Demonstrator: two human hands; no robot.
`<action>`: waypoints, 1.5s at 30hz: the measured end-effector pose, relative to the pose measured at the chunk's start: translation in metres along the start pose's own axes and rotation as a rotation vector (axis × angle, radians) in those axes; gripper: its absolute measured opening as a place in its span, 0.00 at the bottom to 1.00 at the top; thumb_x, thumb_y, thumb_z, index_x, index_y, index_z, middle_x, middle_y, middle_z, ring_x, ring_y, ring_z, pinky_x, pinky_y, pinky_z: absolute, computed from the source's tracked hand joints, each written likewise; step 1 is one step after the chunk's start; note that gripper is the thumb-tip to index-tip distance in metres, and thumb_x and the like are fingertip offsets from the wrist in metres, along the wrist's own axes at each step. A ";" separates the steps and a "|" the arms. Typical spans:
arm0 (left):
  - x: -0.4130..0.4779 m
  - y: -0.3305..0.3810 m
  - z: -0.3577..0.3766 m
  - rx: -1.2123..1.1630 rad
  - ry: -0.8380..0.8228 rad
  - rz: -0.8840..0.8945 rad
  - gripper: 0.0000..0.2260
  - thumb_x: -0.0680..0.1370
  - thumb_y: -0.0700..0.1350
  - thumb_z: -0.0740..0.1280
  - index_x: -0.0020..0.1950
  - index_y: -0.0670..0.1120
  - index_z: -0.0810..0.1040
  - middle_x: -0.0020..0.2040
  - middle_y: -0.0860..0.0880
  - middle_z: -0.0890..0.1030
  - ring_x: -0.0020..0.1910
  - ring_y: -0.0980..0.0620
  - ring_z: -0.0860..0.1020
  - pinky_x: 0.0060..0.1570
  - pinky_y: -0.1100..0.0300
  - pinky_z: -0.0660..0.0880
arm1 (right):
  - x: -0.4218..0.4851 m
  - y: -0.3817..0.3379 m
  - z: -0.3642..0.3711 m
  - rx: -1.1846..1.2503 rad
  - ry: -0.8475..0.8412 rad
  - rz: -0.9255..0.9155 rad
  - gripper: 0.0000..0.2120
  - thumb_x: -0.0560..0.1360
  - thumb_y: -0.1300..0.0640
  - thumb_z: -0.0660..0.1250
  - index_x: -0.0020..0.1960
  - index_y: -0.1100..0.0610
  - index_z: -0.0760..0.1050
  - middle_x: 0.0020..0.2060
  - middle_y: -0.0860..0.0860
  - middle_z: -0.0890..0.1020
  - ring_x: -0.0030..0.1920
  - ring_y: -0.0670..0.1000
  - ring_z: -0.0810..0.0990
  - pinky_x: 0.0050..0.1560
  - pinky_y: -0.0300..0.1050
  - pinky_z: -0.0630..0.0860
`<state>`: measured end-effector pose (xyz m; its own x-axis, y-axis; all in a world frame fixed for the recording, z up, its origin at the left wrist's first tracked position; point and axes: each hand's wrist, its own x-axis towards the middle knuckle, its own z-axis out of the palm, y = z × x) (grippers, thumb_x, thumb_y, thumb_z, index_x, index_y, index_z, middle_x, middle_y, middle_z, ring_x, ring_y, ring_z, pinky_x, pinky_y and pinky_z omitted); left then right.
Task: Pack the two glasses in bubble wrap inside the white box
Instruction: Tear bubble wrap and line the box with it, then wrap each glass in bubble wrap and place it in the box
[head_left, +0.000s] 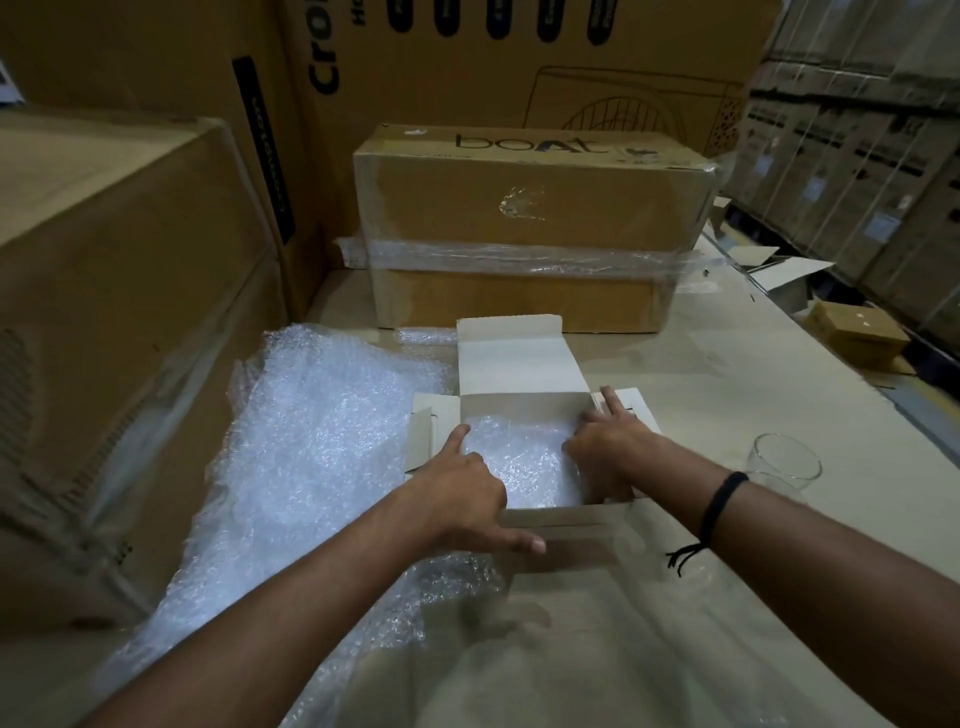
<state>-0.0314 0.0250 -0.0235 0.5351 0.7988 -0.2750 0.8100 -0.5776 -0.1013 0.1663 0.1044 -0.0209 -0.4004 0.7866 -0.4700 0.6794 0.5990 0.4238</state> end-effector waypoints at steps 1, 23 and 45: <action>0.000 0.001 0.002 0.004 -0.004 -0.010 0.46 0.68 0.79 0.40 0.48 0.45 0.83 0.38 0.47 0.81 0.53 0.48 0.77 0.73 0.38 0.37 | 0.000 -0.004 0.002 0.004 0.028 0.004 0.19 0.71 0.48 0.67 0.60 0.53 0.77 0.57 0.54 0.80 0.69 0.57 0.67 0.71 0.71 0.38; -0.122 -0.032 0.116 -0.399 0.253 -0.770 0.27 0.81 0.62 0.52 0.79 0.53 0.57 0.80 0.50 0.51 0.79 0.50 0.49 0.74 0.47 0.44 | -0.067 -0.156 0.077 0.642 0.749 0.027 0.25 0.76 0.37 0.57 0.64 0.51 0.75 0.58 0.48 0.79 0.57 0.53 0.77 0.54 0.49 0.74; -0.120 -0.013 0.109 -0.288 0.677 -0.781 0.19 0.78 0.52 0.58 0.65 0.48 0.79 0.71 0.45 0.73 0.73 0.44 0.66 0.71 0.43 0.54 | -0.071 -0.155 0.074 0.648 0.625 0.007 0.26 0.78 0.38 0.52 0.68 0.50 0.72 0.66 0.49 0.74 0.66 0.53 0.70 0.64 0.50 0.67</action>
<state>-0.1322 -0.0815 -0.0935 -0.2060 0.9081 0.3646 0.9642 0.1247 0.2341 0.1346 -0.0552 -0.1106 -0.5277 0.8411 0.1184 0.8209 0.5408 -0.1834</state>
